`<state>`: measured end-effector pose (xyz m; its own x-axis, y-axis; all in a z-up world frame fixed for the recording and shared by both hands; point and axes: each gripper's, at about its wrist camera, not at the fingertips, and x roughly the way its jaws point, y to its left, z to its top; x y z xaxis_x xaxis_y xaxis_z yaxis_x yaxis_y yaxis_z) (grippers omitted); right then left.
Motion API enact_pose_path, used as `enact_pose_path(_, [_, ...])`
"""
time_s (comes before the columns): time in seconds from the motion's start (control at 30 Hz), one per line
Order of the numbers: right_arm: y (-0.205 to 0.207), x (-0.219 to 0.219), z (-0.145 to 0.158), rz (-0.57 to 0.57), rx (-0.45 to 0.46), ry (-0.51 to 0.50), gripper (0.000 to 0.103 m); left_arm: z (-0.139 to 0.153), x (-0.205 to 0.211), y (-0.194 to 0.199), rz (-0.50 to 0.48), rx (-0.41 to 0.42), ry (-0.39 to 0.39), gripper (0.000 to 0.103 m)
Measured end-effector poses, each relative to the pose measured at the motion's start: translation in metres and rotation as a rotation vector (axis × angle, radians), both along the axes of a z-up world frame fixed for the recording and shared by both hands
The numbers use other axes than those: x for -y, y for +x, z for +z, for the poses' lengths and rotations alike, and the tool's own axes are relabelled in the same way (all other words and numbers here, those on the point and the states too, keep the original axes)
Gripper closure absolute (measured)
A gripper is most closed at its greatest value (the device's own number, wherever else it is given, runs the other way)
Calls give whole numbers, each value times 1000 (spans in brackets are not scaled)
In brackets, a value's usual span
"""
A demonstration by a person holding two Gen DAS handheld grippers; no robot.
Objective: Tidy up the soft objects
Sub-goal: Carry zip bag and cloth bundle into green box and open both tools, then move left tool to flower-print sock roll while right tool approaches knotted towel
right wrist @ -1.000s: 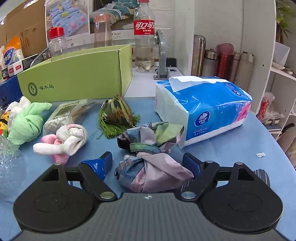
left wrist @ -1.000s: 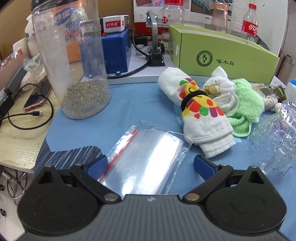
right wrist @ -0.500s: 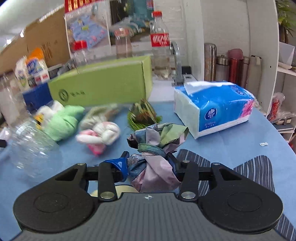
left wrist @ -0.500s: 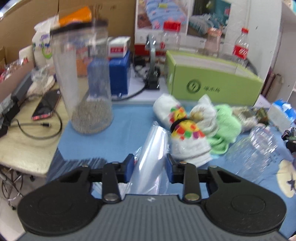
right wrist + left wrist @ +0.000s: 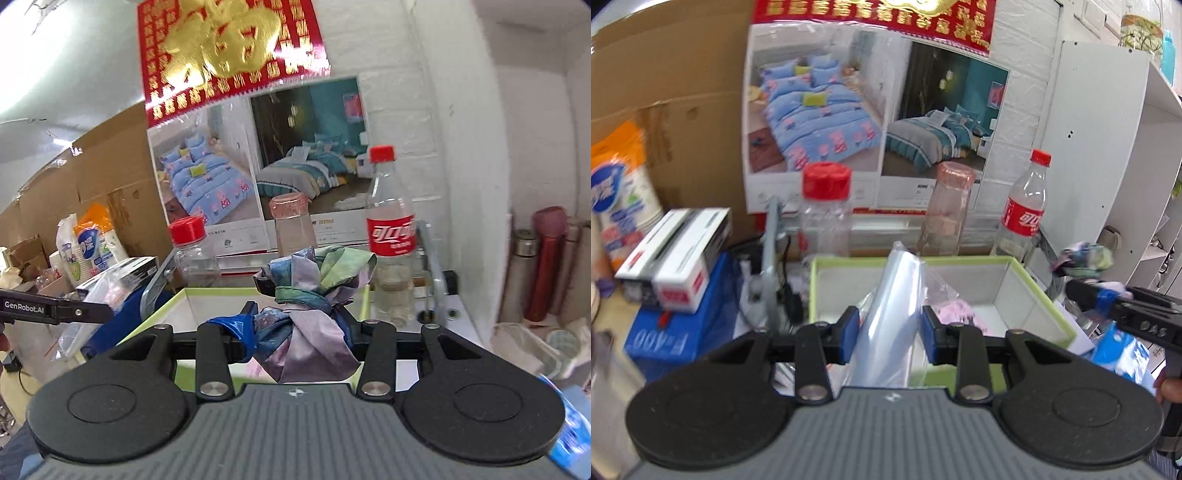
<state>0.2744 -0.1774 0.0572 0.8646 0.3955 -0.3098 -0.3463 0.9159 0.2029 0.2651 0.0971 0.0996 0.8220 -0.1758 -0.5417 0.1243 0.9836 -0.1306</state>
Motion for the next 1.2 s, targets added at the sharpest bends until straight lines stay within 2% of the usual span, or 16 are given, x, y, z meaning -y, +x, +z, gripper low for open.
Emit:
enact_pose_path(0.1, [34,-15,-4,28,-38,-7,74,-5,9,29,11,-12,30,70])
enact_pose_path(0.13, [42,-21,-7,39,-43,-11,71,-7,10,37,16,-20,32,70])
enact_pose_path(0.17, [49,-25,-10,46,-48,-9,68,-10,10,43,21,-29,34,59])
enact_pose_path(0.2, [56,-28,-13,50,-60,-2,67,-13,10,48,32,-34,35,29])
enact_pose_path(0.23, [62,-31,-15,42,-83,1,66,-16,8,50,48,-30,30,23])
enact_pose_path(0.3, [71,-39,-17,27,-121,-25,63,-20,5,53,53,-30,21,24])
enact_pose_path(0.47, [65,-45,-13,17,-72,-34,57,-26,-1,52,74,-43,29,24])
enact_pose_path(0.6, [50,-43,-10,12,-51,-39,52,-29,-5,30,74,-37,33,24])
enact_pose_path(0.8, [-7,-38,-20,3,-36,-101,47,-40,-12,-28,90,-18,72,24])
enact_pose_path(1.0, [-67,-25,-50,-19,-96,-73,45,-63,-17,-83,145,-52,137,24])
enact_pose_path(1.13, [-100,-19,-72,-53,-143,-91,44,-74,-24,-105,156,-96,111,23])
enact_pose_path(1.2, [-117,-16,-82,-59,-169,-113,43,-79,-26,-114,167,-107,130,23])
